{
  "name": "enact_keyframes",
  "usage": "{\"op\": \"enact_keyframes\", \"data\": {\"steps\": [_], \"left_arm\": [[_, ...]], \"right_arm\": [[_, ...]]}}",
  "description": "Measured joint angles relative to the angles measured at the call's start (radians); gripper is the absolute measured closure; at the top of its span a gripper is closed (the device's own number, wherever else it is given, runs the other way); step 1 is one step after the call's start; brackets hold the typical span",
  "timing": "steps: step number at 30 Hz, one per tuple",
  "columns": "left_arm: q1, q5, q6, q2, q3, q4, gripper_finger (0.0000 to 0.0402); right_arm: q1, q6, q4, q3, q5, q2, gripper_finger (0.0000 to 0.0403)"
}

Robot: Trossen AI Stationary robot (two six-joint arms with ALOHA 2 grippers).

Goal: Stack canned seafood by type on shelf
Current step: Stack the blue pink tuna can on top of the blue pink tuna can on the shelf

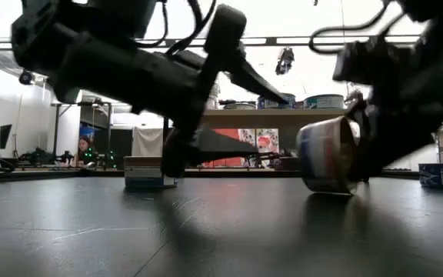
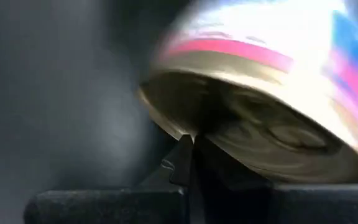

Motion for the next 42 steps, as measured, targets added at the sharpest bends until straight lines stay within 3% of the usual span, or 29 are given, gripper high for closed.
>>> {"op": "enact_keyframes", "data": {"steps": [8,17,20,31,37,42], "left_arm": [[0.043,0.082,0.192,0.007,0.099,-0.066,0.0086],[0.078,0.057,0.339,0.007,0.284,-0.495,0.0079],[0.078,0.029,0.416,0.007,0.324,-0.569,0.0069],[0.079,0.045,0.539,0.014,0.33,-0.561,0.0055],[0.08,0.1,0.574,0.072,0.337,-0.475,0.0055],[0.081,0.085,0.62,0.132,0.381,-0.472,0.0056]], "right_arm": [[-0.002,-0.022,0.013,-0.003,0.035,-0.002,0.0394],[-0.002,-0.025,0.014,-0.004,0.058,0.002,0.0394],[-0.002,-0.017,0.013,-0.007,0.058,0.002,0.0394],[-0.002,0.007,0.016,-0.014,0.058,0.002,0.0394],[-0.002,0.004,0.022,-0.017,0.059,0.002,0.0394],[-0.002,0.003,0.026,-0.019,0.06,0.002,0.0394]]}}
